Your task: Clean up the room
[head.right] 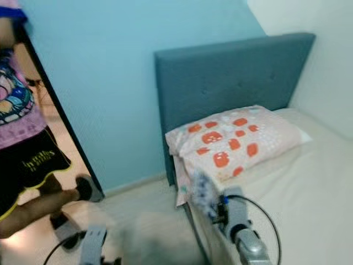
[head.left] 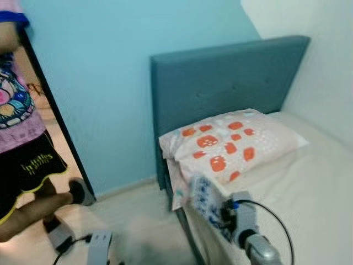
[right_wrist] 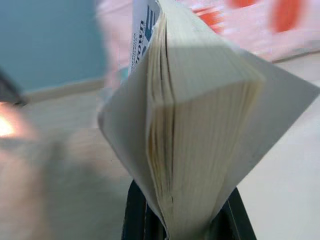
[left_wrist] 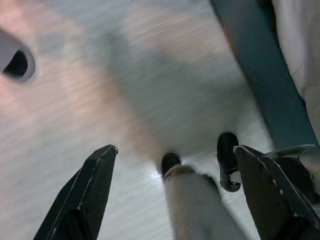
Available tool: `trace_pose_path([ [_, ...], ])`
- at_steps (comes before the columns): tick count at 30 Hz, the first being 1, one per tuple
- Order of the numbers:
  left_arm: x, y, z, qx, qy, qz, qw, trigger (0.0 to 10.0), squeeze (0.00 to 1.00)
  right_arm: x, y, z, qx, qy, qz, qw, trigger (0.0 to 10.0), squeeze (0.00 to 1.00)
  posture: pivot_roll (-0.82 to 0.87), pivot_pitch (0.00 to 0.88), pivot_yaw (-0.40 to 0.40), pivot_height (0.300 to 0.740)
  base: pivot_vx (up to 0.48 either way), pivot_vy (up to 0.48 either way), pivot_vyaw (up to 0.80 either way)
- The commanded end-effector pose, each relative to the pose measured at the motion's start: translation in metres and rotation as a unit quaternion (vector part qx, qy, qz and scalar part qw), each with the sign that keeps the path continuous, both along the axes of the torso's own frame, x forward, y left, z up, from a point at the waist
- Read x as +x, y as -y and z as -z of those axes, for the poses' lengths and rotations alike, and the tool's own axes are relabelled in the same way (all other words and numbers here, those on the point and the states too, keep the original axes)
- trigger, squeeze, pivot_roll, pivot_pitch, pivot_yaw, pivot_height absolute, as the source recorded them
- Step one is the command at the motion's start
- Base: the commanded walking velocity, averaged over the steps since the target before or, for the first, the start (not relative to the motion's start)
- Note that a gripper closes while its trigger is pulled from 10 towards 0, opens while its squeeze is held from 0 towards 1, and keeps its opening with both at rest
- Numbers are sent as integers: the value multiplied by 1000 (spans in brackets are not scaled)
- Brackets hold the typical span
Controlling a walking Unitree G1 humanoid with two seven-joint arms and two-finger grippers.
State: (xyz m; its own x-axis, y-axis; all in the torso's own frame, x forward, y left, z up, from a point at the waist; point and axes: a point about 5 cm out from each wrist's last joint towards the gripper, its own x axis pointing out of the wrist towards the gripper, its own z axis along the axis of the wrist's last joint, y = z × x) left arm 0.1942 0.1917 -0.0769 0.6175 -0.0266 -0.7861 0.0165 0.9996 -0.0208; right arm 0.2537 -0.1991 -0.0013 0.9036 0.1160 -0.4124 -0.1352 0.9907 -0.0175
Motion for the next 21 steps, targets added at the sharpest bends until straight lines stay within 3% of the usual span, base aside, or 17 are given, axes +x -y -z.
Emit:
trace_pose_path([
  [1, -6, -3, 3, 4, -11, 1, 1000, 10000, 0, 3, -9, -3, 16, 13, -9, 1000, 10000, 0, -109, 0, -23, 740, 364, 0, 0],
  [6, -10, -5, 5, 15, -25, -15, 999, 10000, 0, 2, -11, -2, 43, -1, -21, 999, 10000, 0, -110, 0, -22, 740, 0, 0, 0],
  [10, -14, -9, 7, 22, -33, -24, 999, 10000, 0, -1, -9, 0, 106, -23, -22, 994, 10000, 0, -106, 0, -23, 740, 0, 0, 0],
  [15, -14, -10, 7, 27, -35, -25, 999, 10000, 0, -2, -8, 0, 125, -29, -27, 991, 10000, 0, -106, 0, -22, 740, 0, 0, 0],
  [16, -13, -13, 6, 33, -31, -29, 999, 10000, 0, -2, 3, 0, 134, -35, -1, 990, 10000, 0, -106, 0, -20, 740, 0, 0, 0],
  [20, -9, -13, 3, 33, -22, -33, 999, 10000, 0, -1, 13, -1, 144, -33, 30, 989, 10000, 0, -106, 0, -20, 735, 0, 0, 0],
  [21, 1, -13, -2, 31, 1, -32, 999, 10000, 0, 1, 25, -4, 167, -26, 64, 984, 10000, 0, -107, 0, -18, 725, 0, 0, 0],
])
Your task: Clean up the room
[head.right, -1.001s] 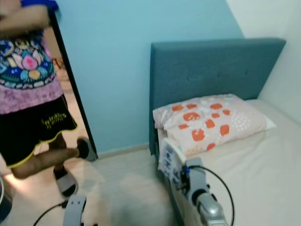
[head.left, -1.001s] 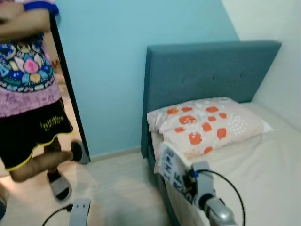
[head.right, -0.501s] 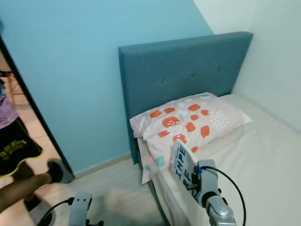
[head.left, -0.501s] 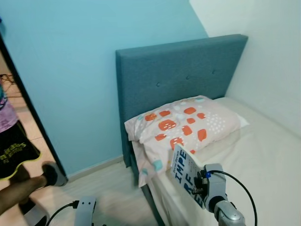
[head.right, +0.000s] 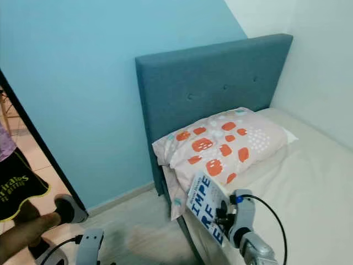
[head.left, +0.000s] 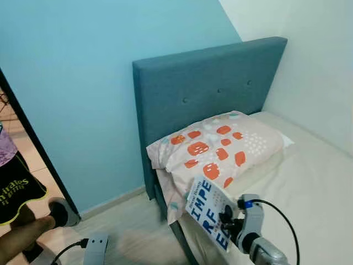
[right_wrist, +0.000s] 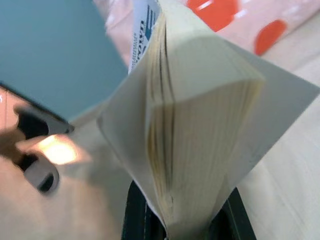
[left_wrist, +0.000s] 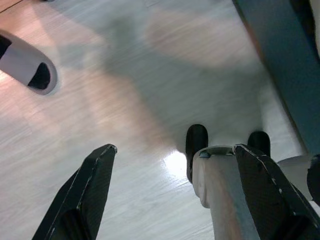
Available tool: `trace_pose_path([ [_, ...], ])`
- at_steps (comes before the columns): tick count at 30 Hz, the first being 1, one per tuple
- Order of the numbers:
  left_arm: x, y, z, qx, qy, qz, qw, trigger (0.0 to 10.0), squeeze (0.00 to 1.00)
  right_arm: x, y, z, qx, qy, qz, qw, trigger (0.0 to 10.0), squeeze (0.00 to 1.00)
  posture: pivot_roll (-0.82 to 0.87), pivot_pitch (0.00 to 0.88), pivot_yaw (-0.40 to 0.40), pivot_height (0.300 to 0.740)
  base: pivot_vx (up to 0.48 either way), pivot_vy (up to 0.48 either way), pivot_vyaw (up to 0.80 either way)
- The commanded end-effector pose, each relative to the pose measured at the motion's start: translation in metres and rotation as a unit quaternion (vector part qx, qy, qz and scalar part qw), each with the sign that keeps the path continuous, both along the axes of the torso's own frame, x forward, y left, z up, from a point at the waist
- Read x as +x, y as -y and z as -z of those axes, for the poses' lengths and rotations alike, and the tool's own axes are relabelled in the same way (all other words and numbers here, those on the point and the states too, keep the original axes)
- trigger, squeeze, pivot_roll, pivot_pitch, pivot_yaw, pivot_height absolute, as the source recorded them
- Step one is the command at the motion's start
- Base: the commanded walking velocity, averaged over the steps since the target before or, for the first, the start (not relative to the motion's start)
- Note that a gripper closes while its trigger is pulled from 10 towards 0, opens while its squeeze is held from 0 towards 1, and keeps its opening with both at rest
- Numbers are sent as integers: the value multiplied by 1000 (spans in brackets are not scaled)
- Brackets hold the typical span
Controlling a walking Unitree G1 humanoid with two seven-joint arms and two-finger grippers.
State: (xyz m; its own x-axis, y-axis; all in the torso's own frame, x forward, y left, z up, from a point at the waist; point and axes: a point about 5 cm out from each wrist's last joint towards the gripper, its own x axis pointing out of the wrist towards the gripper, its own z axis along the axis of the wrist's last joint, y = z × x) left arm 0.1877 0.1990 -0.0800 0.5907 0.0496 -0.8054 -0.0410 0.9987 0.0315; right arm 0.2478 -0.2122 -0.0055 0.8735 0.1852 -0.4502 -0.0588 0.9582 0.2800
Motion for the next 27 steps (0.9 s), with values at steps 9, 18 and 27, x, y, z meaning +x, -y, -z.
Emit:
trace_pose_path([
  [9, 46, -1, -29, -8, 100, 18, 995, 10000, 0, 10, 32, -13, 63, 18, 78, 995, 10000, 0, -100, 0, -14, 695, 0, 0, 0],
  [18, 85, 1, -61, -42, 191, 18, 981, 10000, 0, 16, 41, -15, 65, 4, 70, 995, 10000, 0, -81, 2, -9, 660, 0, 0, 0],
  [27, 80, -2, -58, -47, 190, 30, 980, 10000, 0, 33, 59, -35, 39, 15, 50, 998, 10000, 0, -70, 37, 1, 625, 0, 0, 0],
])
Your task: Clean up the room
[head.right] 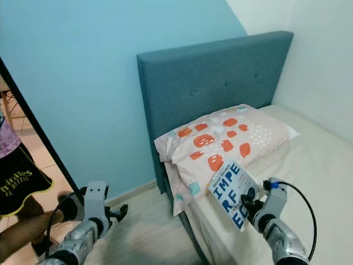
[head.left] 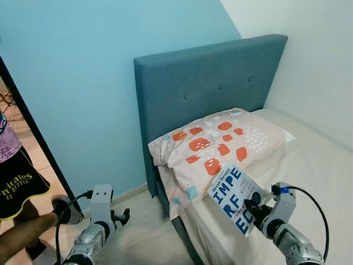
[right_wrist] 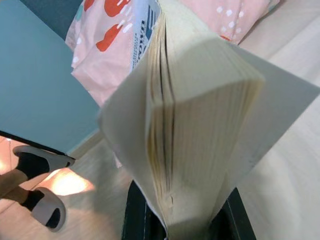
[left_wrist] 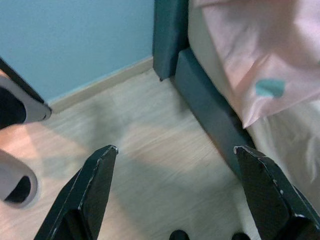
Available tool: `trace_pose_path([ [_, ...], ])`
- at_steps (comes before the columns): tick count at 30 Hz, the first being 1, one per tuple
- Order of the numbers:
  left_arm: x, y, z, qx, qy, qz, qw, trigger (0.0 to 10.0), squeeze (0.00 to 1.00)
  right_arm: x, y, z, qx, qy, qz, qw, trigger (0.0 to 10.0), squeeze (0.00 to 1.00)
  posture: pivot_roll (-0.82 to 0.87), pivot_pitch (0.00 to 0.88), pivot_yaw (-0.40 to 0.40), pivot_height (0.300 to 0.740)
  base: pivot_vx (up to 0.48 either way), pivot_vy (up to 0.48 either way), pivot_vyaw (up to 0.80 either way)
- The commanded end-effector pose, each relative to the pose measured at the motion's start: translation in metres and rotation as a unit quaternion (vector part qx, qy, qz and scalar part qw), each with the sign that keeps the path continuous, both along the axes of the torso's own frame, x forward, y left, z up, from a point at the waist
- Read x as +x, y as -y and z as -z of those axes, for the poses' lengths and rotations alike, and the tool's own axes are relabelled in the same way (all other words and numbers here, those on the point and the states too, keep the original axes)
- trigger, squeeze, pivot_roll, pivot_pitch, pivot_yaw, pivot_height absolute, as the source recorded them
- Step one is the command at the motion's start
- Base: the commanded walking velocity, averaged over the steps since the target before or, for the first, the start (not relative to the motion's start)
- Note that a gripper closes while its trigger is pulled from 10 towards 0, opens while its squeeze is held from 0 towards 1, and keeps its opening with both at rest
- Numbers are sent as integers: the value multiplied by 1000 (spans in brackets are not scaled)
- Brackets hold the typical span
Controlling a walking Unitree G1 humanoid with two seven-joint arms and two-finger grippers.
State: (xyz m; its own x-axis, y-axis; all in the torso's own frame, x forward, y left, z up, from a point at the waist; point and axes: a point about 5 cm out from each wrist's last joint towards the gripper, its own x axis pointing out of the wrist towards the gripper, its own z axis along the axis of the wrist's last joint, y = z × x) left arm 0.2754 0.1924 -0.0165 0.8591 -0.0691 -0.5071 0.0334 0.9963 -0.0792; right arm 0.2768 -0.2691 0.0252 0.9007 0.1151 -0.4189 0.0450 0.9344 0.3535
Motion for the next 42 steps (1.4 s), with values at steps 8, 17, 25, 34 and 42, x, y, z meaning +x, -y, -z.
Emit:
trace_pose_path([
  [8, -20, -16, 12, 12, -24, 1, 1000, 10000, 0, 9, 7, -12, -12, 3, -26, 1000, 10000, 0, -62, 72, 1, 600, 0, 0, 0],
  [17, -32, -19, 20, 17, -36, 18, 999, 10000, 0, 17, 13, -22, 10, 22, -22, 999, 10000, 0, -50, 131, 14, 575, 0, 0, 0],
  [25, -41, -24, 23, 22, -37, 33, 999, 10000, 0, 25, 17, -32, 15, 46, -13, 999, 10000, 0, -18, 187, 16, 566, 0, 0, 0],
  [34, -55, -38, 24, 30, -24, 44, 998, 10000, 0, 43, 15, -47, -29, 37, -40, 998, 10000, 0, 47, 264, 14, 566, 0, 0, 0],
  [42, -59, -42, 23, 31, -17, 46, 998, 10000, 0, 52, 24, -64, -68, 45, -39, 996, 10000, 0, 54, 284, 13, 566, 0, 0, 0],
])
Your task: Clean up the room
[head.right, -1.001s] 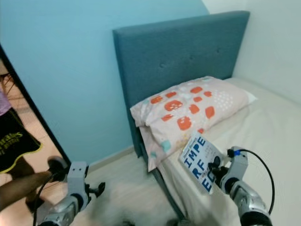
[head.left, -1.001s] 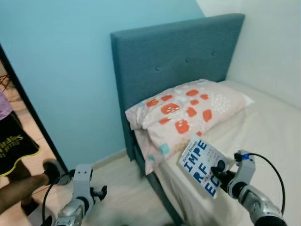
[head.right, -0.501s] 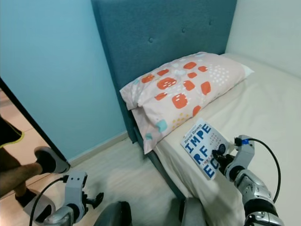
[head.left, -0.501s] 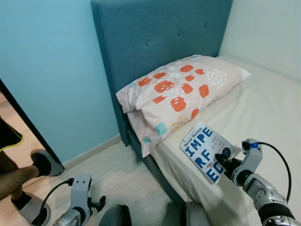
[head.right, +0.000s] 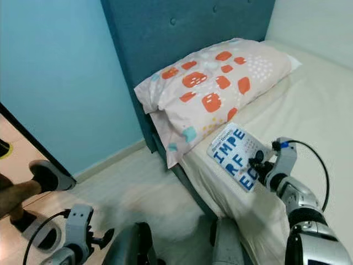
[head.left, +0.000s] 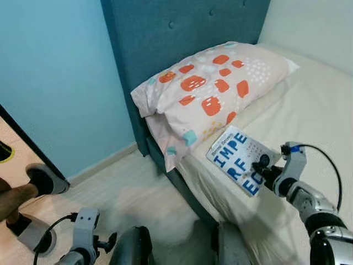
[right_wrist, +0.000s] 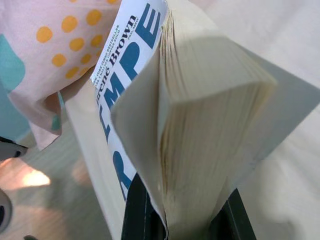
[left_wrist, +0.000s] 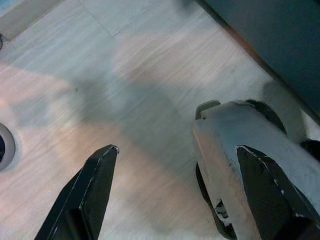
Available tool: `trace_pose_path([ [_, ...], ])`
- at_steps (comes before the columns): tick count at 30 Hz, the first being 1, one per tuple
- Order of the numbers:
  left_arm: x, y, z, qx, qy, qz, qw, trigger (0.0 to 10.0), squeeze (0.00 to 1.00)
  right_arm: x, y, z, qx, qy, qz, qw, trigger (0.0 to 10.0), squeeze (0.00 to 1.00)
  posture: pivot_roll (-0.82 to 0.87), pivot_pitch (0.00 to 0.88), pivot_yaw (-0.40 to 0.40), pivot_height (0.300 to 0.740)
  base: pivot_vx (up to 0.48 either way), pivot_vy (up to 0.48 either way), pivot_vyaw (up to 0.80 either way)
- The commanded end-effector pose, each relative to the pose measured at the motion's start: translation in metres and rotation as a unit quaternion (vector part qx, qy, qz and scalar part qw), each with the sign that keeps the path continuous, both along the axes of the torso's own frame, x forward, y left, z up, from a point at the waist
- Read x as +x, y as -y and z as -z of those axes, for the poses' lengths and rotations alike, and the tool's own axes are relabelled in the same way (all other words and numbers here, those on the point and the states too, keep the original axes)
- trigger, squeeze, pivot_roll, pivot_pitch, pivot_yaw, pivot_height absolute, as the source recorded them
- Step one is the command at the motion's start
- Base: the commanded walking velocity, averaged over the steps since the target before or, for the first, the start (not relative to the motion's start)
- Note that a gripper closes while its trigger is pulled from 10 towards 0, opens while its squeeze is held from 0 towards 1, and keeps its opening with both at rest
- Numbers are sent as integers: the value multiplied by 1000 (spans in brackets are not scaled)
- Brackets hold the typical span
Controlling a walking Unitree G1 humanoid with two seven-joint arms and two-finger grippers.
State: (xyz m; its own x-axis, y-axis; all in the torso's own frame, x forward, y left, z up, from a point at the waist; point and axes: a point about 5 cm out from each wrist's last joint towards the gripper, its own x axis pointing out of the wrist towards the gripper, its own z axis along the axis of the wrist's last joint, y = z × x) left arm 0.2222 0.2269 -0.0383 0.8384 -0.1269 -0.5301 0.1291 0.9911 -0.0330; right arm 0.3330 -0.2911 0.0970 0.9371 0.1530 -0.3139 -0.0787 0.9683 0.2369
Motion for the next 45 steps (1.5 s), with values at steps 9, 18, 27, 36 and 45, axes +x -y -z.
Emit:
trace_pose_path([
  [9, -9, -8, 1, 6, 3, 8, 1000, 10000, 0, 0, 8, -3, -46, -23, -4, 999, 10000, 0, 63, 319, 11, 566, 0, 0, 0],
  [18, -12, -7, 1, 4, 7, 12, 1000, 10000, 0, 4, 8, -7, -60, -18, 2, 998, 10000, 847, 67, 319, 7, 566, 0, 0, 0],
  [27, -11, -3, 1, 0, 5, 13, 1000, 10000, 0, 2, 16, -9, -80, -22, 19, 996, 10000, 1000, 57, 293, 6, 566, 0, 0, 0],
  [36, -3, 9, 1, -9, 5, 13, 1000, 10000, 0, -6, 46, -22, -109, -19, 76, 991, 10000, 1000, 23, 240, 2, 566, 0, 0, 0],
  [45, 9, 18, -2, -20, 6, 9, 1000, 10000, 0, -22, 69, -19, -126, -62, 115, 983, 10000, 0, 8, 164, -9, 566, 0, 0, 0],
])
